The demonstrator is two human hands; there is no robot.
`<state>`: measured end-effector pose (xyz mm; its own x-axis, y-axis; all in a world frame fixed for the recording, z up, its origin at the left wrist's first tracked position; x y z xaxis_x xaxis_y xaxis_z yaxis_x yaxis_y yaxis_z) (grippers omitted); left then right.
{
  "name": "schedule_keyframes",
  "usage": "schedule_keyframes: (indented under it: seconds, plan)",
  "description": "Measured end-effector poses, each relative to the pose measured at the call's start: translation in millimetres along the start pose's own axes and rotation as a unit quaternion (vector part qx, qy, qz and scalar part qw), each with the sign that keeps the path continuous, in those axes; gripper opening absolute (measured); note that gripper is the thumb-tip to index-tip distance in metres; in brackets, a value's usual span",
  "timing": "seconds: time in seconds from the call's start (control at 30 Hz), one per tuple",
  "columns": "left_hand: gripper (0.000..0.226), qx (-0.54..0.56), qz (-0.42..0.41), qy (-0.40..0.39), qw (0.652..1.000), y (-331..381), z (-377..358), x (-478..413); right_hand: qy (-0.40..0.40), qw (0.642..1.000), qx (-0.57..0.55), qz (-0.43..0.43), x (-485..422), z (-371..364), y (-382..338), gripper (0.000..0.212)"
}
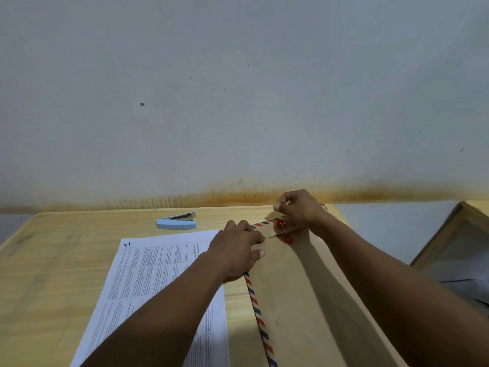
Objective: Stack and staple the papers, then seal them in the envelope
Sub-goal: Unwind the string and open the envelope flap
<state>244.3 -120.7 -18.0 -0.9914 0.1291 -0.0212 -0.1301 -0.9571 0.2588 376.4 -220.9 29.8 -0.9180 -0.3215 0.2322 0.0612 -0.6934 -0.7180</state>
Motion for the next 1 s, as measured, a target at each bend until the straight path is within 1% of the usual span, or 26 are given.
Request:
schedule_keyframes:
  seconds: [0.07,0.17,0.23,0.3,0.37,0.43,0.47,0.57,0.67,0.73,0.87,1.0]
  plan:
    - [0.048,0.000,-0.001,0.001,1.000,-0.4,-0.2,0.2,-0.006,0.999,-0.016,0.032,5.6,-12.8,-7.4,0.018]
    - [0.047,-0.003,-0.002,0.004,1.000,-0.2,-0.6,0.3,-0.038,0.995,-0.051,0.076,17.9,-25.3,-11.8,0.021]
    - [0.047,-0.004,-0.002,0.004,1.000,-0.2,-1.1,0.4,-0.088,0.988,-0.103,0.070,28.6,-28.3,-9.5,0.023]
    - [0.046,-0.002,-0.002,0.005,1.000,-0.5,-1.5,0.4,-0.147,0.974,-0.161,0.055,38.6,-29.3,-3.9,0.019]
    - [0.046,0.000,-0.002,0.007,1.000,-0.9,-1.7,0.4,-0.192,0.965,-0.177,0.037,45.9,-30.4,3.9,0.015]
    - [0.048,-0.001,-0.002,0.005,1.000,-1.1,-2.2,0.2,-0.213,0.963,-0.162,0.012,46.7,-30.5,15.0,0.014]
    - [0.049,-0.002,-0.003,0.003,1.000,-0.9,-2.4,0.1,-0.204,0.968,-0.145,0.000,44.7,-27.2,21.0,0.014]
    - [0.049,-0.006,-0.003,0.001,1.000,-0.3,-3.0,-0.1,-0.128,0.988,-0.085,-0.011,35.9,-5.5,32.7,0.018]
    - [0.049,-0.013,-0.004,0.003,1.000,0.4,-2.5,0.4,-0.056,0.995,-0.080,0.005,27.2,16.2,29.3,0.021]
    - [0.049,-0.012,-0.003,0.003,1.000,0.2,-3.0,0.3,-0.023,0.997,-0.072,0.018,21.1,23.0,18.7,0.021]
    - [0.048,-0.025,-0.008,0.009,1.000,0.2,-2.7,1.0,0.011,0.998,-0.033,0.047,10.2,22.7,-11.8,0.019]
    - [0.034,-0.061,-0.047,0.040,0.996,8.7,2.3,5.3,0.016,0.998,-0.028,0.053,0.4,22.7,-26.5,0.019]
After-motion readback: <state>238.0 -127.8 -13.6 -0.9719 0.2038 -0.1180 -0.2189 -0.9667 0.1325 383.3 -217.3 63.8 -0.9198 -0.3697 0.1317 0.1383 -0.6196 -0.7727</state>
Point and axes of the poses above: each hand's wrist, its own x-axis away from the middle knuckle, its own z-axis out of the back of the hand, y = z × x, the point moved 10 cm from there along -x, towards the middle knuckle, and after that the axes turned 15 degrees about -z, right-handed, at the moved point
